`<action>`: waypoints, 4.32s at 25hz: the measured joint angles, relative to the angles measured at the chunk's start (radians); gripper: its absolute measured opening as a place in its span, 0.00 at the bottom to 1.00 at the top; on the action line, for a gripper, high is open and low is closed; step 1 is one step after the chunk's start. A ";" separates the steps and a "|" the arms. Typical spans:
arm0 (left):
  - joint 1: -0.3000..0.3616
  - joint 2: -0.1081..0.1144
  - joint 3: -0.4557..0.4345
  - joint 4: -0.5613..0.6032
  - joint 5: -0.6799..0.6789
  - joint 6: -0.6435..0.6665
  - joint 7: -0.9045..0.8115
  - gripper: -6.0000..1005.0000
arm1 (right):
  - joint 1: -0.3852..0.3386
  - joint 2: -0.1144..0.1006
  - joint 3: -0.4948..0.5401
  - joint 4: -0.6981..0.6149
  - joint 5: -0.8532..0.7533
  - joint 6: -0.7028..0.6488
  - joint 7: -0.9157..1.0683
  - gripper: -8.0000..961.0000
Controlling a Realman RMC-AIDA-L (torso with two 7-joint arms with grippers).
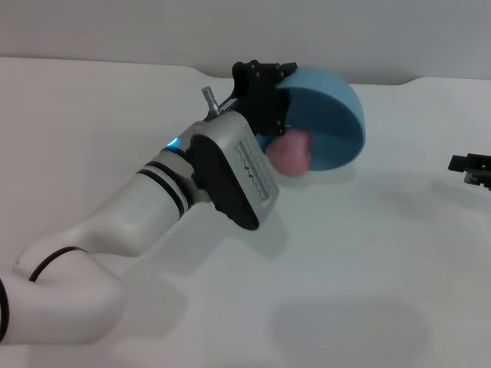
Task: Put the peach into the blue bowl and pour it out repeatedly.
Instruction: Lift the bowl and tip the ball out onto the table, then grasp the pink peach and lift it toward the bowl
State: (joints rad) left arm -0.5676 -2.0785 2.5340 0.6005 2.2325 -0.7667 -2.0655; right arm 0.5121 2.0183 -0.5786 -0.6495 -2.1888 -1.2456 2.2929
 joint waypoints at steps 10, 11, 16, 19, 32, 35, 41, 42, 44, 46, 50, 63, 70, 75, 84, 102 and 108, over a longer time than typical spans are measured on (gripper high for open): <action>0.006 0.000 0.036 -0.017 -0.002 -0.062 0.111 0.01 | -0.005 0.009 -0.006 -0.001 0.001 -0.002 0.000 0.58; 0.007 0.000 0.033 -0.017 -0.003 -0.061 0.108 0.01 | -0.004 0.009 -0.006 -0.002 0.001 -0.002 -0.001 0.58; 0.012 0.000 0.009 -0.018 -0.004 -0.054 0.013 0.01 | 0.004 0.012 -0.007 -0.002 0.000 -0.003 -0.006 0.59; 0.014 0.002 -0.019 -0.018 -0.005 -0.054 -0.077 0.01 | 0.012 0.015 -0.008 -0.003 -0.003 -0.003 -0.009 0.59; 0.025 0.016 -0.448 0.124 -0.002 0.427 -0.348 0.00 | 0.099 0.037 -0.156 -0.004 -0.003 -0.002 -0.148 0.60; -0.013 0.017 -0.643 0.159 0.001 0.756 -0.345 0.00 | 0.127 0.042 -0.245 -0.004 -0.005 0.008 -0.207 0.60; -0.093 0.021 -0.976 0.173 0.003 1.180 -0.357 0.00 | 0.177 0.053 -0.472 0.002 -0.003 0.108 -0.236 0.61; -0.093 0.021 -0.976 0.173 0.003 1.180 -0.357 0.00 | 0.185 0.055 -0.525 0.002 -0.001 0.129 -0.237 0.61; -0.122 0.028 -1.086 0.178 0.021 1.341 -0.362 0.00 | 0.200 0.057 -0.601 0.002 0.008 0.159 -0.238 0.61; -0.159 0.033 -1.228 0.194 0.135 1.506 -0.431 0.00 | 0.218 0.059 -0.704 0.002 0.038 0.180 -0.250 0.61; -0.180 0.030 -1.322 0.264 0.415 1.653 -0.636 0.01 | 0.238 0.061 -0.928 -0.028 0.141 0.219 -0.269 0.61; -0.168 0.033 -1.364 0.380 0.521 1.916 -0.688 0.01 | 0.244 0.066 -1.199 -0.133 0.232 0.327 -0.286 0.62; -0.161 0.026 -1.347 0.390 0.523 1.923 -0.687 0.01 | 0.243 0.069 -1.418 -0.138 0.290 0.505 -0.287 0.62; -0.160 0.023 -1.333 0.401 0.522 1.923 -0.687 0.01 | 0.247 0.070 -1.475 -0.133 0.293 0.558 -0.287 0.62; -0.164 0.022 -1.288 0.414 0.516 1.916 -0.695 0.01 | 0.248 0.071 -1.484 -0.097 0.341 0.608 -0.285 0.62; -0.170 0.018 -1.269 0.406 0.510 1.910 -0.697 0.00 | 0.274 0.073 -1.536 0.005 0.555 0.596 -0.327 0.61; -0.167 0.015 -1.244 0.411 0.509 1.904 -0.697 0.01 | 0.276 0.073 -1.533 0.039 0.570 0.612 -0.327 0.60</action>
State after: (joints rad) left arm -0.7347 -2.0630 1.2903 1.0117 2.7418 1.1370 -2.7627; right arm 0.7876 2.0916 -2.1113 -0.6110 -1.6187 -0.6341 1.9655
